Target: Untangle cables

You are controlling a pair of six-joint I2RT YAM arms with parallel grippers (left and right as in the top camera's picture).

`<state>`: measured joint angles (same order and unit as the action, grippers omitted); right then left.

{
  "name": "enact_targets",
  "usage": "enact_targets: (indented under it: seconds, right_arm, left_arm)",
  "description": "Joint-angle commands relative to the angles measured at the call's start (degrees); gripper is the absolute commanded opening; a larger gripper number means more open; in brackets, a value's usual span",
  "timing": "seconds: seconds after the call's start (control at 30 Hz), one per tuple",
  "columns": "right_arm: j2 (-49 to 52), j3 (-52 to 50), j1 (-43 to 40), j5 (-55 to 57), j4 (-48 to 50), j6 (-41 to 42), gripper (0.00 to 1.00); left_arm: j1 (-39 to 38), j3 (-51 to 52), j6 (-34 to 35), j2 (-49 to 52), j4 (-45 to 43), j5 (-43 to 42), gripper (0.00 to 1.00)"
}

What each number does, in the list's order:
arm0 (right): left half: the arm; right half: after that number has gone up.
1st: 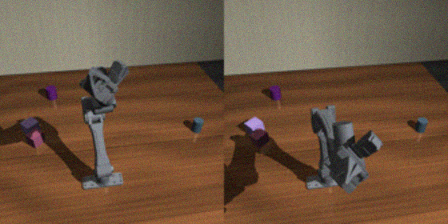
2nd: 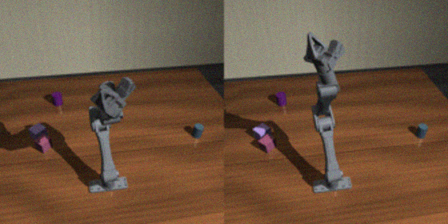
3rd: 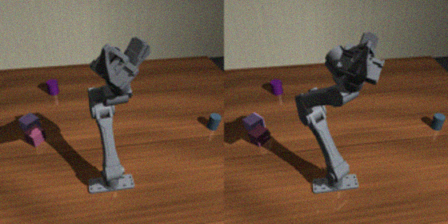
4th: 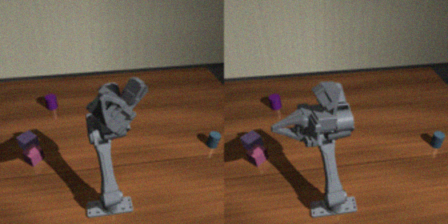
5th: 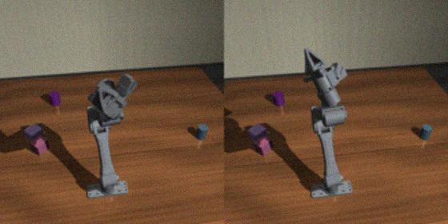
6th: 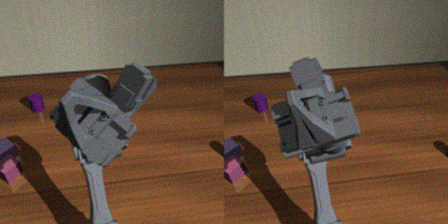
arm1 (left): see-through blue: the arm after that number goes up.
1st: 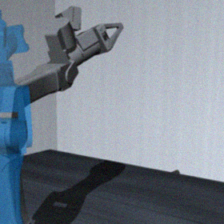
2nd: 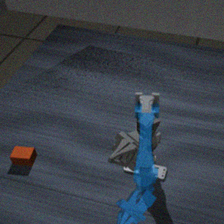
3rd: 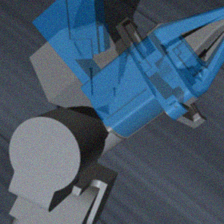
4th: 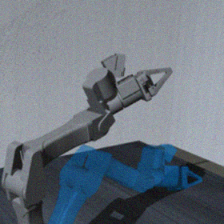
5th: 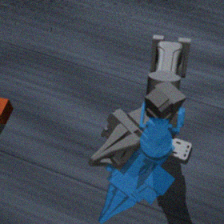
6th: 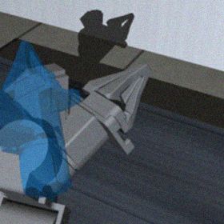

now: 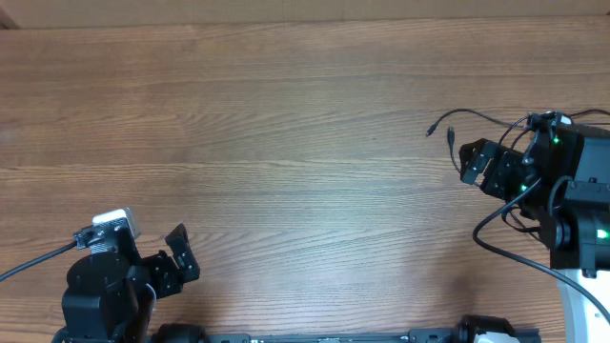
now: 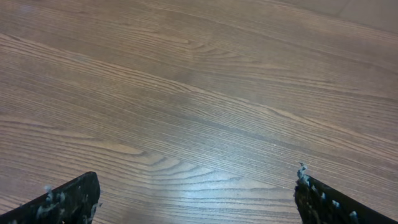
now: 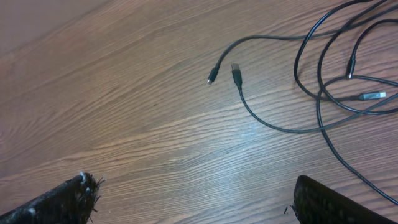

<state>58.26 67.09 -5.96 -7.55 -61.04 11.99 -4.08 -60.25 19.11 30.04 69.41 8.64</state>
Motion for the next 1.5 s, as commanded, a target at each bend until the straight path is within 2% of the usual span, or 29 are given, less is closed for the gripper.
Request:
enact_targets:
  seconds: [0.0, 0.2, 0.6, 0.7, 0.8, 1.07, 1.47]
  right_arm:
    - [-0.3, -0.4, 0.2, -0.4, -1.2, 0.2, 1.00]
    - [-0.2, -0.4, 0.2, -0.6, -2.7, -0.1, 1.00]
    - [-2.8, -2.5, 0.2, 0.0, 10.1, -7.0, 1.00]
    - [-7.8, -7.8, 0.2, 0.0, 16.8, -7.4, 1.00]
    - [-16.1, -17.7, 0.3, -0.5, 28.2, -7.4, 1.00]
    - [-35.9, -38.8, 0.3, -1.6, 47.4, -6.9, 1.00]
    - [-52.0, -52.9, 0.3, -0.3, 59.4, -7.0, 1.00]
  left_arm:
    - [0.3, 0.4, -0.7, -0.3, 0.0, 0.1, 1.00]
    - [0.3, 0.4, -0.7, -0.3, 0.0, 0.1, 1.00]
    - [0.3, 0.4, -0.7, -0.3, 0.0, 0.1, 1.00]
    - [0.3, 0.4, -0.7, -0.3, 0.0, 0.1, 1.00]
    - [0.3, 0.4, -0.7, -0.3, 0.0, 0.1, 1.00]
    - [0.3, 0.4, -0.7, -0.3, 0.0, 0.1, 1.00]
    - [0.3, 0.4, -0.7, -0.3, 0.0, 0.1, 1.00]
